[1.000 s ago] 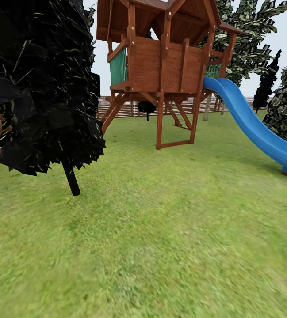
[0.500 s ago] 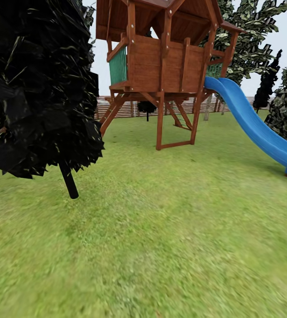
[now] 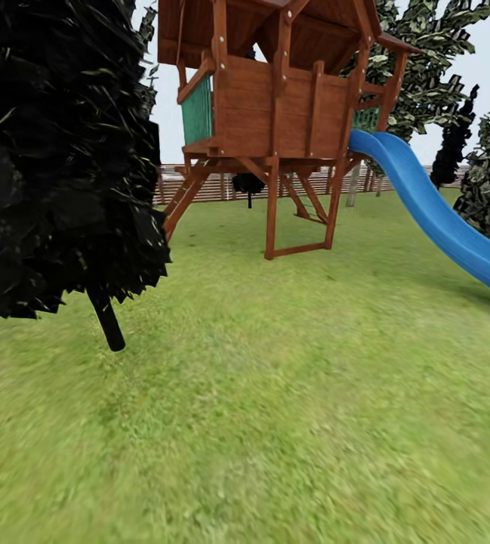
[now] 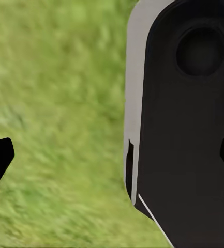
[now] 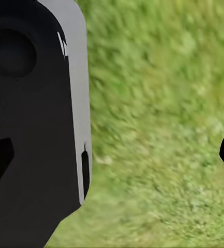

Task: Take the three Easter eggs out of the wicker basket on the lawn in the garden, then place them on the lawn next to a single tree (choose any tree) so that all three eggs are next to the same tree and none are left in the basket.

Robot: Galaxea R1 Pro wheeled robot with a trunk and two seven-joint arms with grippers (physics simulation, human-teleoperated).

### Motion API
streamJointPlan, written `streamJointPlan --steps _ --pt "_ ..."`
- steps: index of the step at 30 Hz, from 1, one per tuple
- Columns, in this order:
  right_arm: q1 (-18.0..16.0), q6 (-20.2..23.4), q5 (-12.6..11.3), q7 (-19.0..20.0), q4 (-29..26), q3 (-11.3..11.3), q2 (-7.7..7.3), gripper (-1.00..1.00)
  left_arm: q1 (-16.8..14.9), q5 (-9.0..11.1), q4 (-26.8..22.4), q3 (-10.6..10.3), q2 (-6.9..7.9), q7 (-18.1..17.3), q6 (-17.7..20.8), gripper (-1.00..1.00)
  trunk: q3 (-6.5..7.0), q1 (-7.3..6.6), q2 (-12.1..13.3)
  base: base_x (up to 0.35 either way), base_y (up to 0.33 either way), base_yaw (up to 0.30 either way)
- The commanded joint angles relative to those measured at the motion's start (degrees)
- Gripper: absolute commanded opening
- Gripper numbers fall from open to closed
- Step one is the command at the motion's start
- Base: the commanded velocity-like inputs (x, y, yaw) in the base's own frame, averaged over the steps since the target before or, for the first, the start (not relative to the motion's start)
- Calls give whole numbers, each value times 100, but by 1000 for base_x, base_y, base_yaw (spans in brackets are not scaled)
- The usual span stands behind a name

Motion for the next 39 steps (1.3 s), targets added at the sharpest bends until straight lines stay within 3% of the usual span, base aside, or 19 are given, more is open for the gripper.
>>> streamJointPlan --steps 1,9,39 --pt "-8 -6 -14 -8 13 0 1 100 3 1 -13 4 1 -7 8 100 -5 3 -2 336 0 -226" --pt "-8 -7 -37 -4 13 -3 0 100 3 1 -11 4 -1 -7 8 100 -5 3 -2 336 0 -182" --pt "-8 -6 15 -8 13 19 1 100 3 1 -9 5 -6 -7 8 100 -5 3 -2 336 0 -2"
